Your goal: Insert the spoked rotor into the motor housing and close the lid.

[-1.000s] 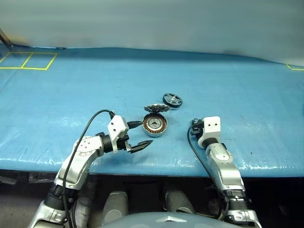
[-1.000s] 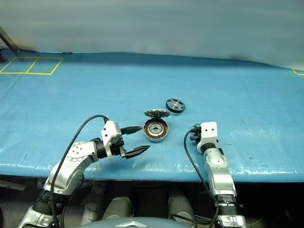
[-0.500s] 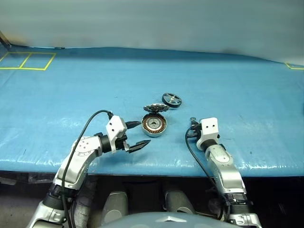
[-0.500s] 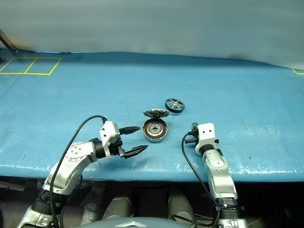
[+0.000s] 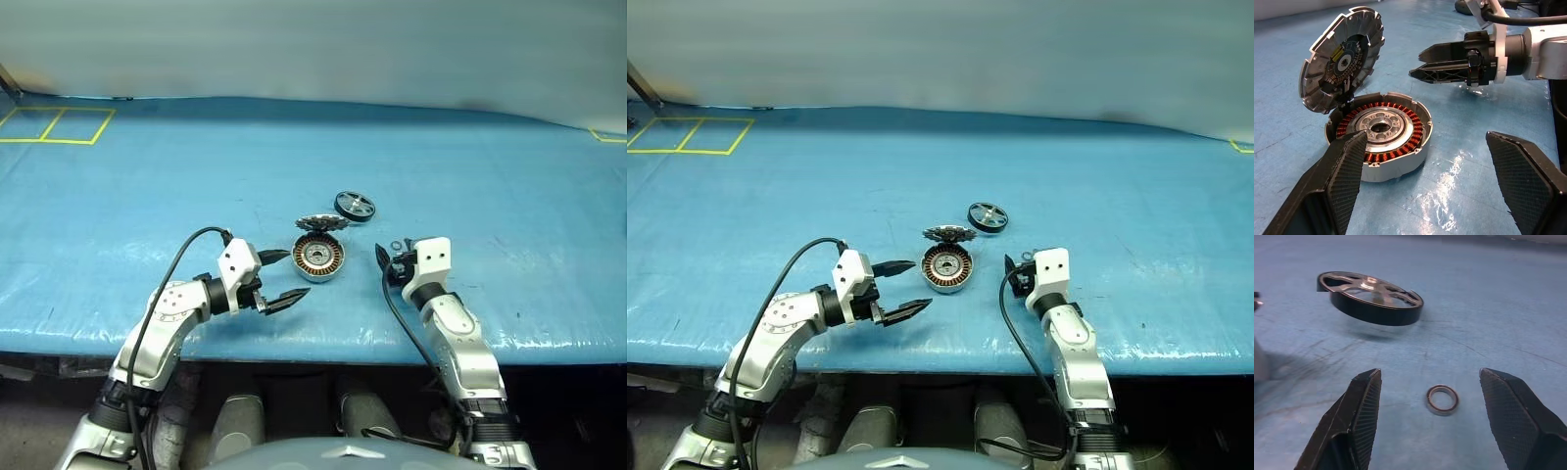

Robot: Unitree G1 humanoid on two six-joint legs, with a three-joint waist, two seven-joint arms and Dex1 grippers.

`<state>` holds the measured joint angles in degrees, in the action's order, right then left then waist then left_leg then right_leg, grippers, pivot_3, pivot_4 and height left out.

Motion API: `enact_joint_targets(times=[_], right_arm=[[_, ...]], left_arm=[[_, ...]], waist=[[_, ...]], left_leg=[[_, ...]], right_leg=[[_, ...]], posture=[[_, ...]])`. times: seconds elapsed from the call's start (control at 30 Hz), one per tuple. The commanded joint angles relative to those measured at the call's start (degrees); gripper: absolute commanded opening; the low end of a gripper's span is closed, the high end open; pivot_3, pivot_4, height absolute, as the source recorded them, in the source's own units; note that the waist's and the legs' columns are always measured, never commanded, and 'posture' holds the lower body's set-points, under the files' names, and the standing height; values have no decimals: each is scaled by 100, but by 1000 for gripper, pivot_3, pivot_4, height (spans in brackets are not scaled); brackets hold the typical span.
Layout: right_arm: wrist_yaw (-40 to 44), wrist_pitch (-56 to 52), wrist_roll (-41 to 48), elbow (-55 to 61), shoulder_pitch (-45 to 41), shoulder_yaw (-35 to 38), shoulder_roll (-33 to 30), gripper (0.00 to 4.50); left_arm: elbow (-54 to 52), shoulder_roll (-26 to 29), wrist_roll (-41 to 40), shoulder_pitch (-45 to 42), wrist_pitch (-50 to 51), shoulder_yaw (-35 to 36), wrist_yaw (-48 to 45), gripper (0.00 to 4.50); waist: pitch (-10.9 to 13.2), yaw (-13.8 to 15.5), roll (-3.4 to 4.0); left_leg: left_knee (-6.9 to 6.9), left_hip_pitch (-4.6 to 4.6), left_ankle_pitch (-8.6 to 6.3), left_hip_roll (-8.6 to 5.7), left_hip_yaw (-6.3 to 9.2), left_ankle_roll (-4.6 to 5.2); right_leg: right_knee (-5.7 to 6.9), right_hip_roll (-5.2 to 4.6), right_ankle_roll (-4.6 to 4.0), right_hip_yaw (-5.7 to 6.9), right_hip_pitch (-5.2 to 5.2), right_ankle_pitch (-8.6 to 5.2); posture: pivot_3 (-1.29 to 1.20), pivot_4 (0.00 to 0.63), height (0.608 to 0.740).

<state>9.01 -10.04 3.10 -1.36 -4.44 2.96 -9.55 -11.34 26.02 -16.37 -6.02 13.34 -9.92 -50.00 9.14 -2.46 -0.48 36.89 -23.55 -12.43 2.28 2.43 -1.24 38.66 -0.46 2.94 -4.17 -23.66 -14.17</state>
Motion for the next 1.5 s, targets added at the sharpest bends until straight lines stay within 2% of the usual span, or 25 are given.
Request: enact_joint_targets(times=[0.03,0.33,0.43,0.53,0.73,0.9,1.03,1.13,1.3,1.37,1.5], right_arm=[[-170,105,-118,-120,-99,20,21,3180],[-342,-246,-122,-576,-217,48,95,3180],[-158,-454,103,-510,-151,90,104,3180],[-67,-594,99,-470,-86,31,34,2558],[-119,-665,49,-402,-21,31,40,680],[-71,-570,-69,-275,26,-93,-14,660],[341,-485,341,334,157,-106,61,660],[1022,-384,853,1359,430,-249,-72,660],[1931,-972,1309,2595,823,-780,-683,660],[2183,-1175,1239,2761,812,-1154,-954,660],[2375,-1325,1072,2598,545,-1656,-1085,660]], left_arm=[[-156,-2,-21,-31,-45,12,21,4157],[-184,20,39,-40,-2,3,82,4157],[-237,33,69,-24,-2,-10,118,4157],[-227,62,99,-51,-8,-9,141,4157],[-244,71,62,-139,56,-19,154,4157],[-257,53,55,-147,87,-61,161,4157],[-318,64,-6,-130,124,-34,158,4157],[-397,125,-109,-82,122,65,109,4157],[-429,236,-225,18,77,188,15,4157],[-382,316,-226,37,96,234,-15,4157],[-254,378,-196,52,-1,345,58,4157]], waist=[[0,3,0],[0,-14,0],[-1,-12,-1],[-2,-9,-2],[-4,29,-5],[-5,30,-6],[-5,25,-6],[2,13,4],[7,7,12],[7,9,10],[9,9,8]], left_leg=[[-1,-1,0,0,0,0],[-5,6,0,0,-1,0],[-2,7,0,0,-1,0],[0,7,0,0,-1,0],[0,6,0,-1,1,0],[0,5,0,-2,2,0],[-5,3,0,-1,2,0],[-12,-4,0,0,1,0],[-21,-2,0,1,3,0],[-22,-1,0,1,5,0],[-19,-2,0,2,4,0]], right_leg=[[0,0,0,0,-1,0],[-5,0,1,-2,7,0],[-5,0,1,-2,10,0],[-5,0,1,-2,12,1],[-6,-1,1,0,13,0],[-8,-2,1,0,13,1],[-9,-1,1,0,9,0],[-10,0,1,-1,-2,1],[-16,0,0,1,-2,-1],[-18,1,-1,3,-1,-2],[-18,1,-3,3,-2,-3]], posture=[[0,150,740],[0,150,740],[0,150,740],[0,150,740],[0,150,740],[0,150,740],[0,150,740],[0,150,740],[0,150,740],[0,150,740],[0,150,740]])
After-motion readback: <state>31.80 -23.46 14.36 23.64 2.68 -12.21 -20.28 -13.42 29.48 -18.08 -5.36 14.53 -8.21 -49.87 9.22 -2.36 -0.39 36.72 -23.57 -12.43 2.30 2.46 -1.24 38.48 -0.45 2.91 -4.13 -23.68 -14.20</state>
